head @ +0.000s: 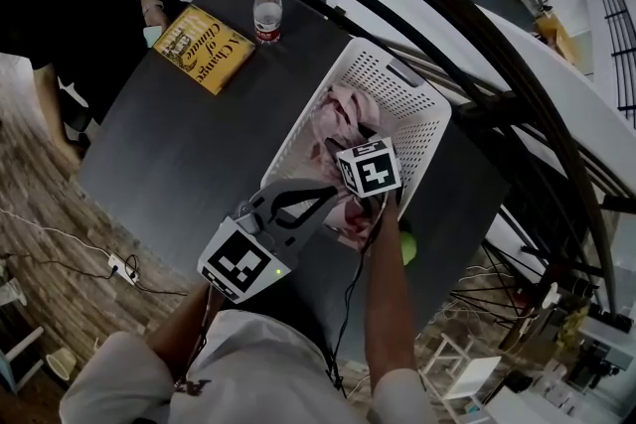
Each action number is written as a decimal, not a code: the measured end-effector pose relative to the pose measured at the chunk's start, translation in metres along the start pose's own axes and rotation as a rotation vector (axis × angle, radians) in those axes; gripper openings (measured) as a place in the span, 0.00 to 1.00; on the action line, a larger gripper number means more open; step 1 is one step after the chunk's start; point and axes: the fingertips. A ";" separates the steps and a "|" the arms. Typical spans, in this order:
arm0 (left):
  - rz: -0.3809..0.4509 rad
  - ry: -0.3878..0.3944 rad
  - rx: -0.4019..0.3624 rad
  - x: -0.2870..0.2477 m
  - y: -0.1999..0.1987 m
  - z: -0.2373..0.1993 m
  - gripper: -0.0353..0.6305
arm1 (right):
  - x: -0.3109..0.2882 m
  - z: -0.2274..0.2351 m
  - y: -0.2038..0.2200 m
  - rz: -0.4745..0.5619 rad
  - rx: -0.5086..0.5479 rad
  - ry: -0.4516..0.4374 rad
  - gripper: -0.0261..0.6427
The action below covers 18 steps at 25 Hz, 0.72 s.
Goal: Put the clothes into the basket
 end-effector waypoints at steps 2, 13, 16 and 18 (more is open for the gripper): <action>0.001 0.000 0.001 0.000 0.000 0.000 0.06 | 0.000 0.000 0.000 0.000 0.004 0.004 0.48; 0.011 -0.006 -0.003 0.004 -0.006 0.000 0.06 | 0.033 0.011 -0.024 0.107 0.076 0.107 0.47; 0.017 -0.006 -0.007 0.009 -0.009 0.002 0.06 | 0.056 0.013 -0.035 0.187 0.103 0.168 0.31; 0.027 -0.009 -0.008 0.012 -0.012 0.003 0.06 | 0.077 0.010 -0.044 0.265 0.101 0.189 0.19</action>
Point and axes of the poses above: the fingertips, and each gripper's own axes: x backward along the fingers, z to its right, y out of its underside, and after that the axes turned 4 degrees about -x, right-handed
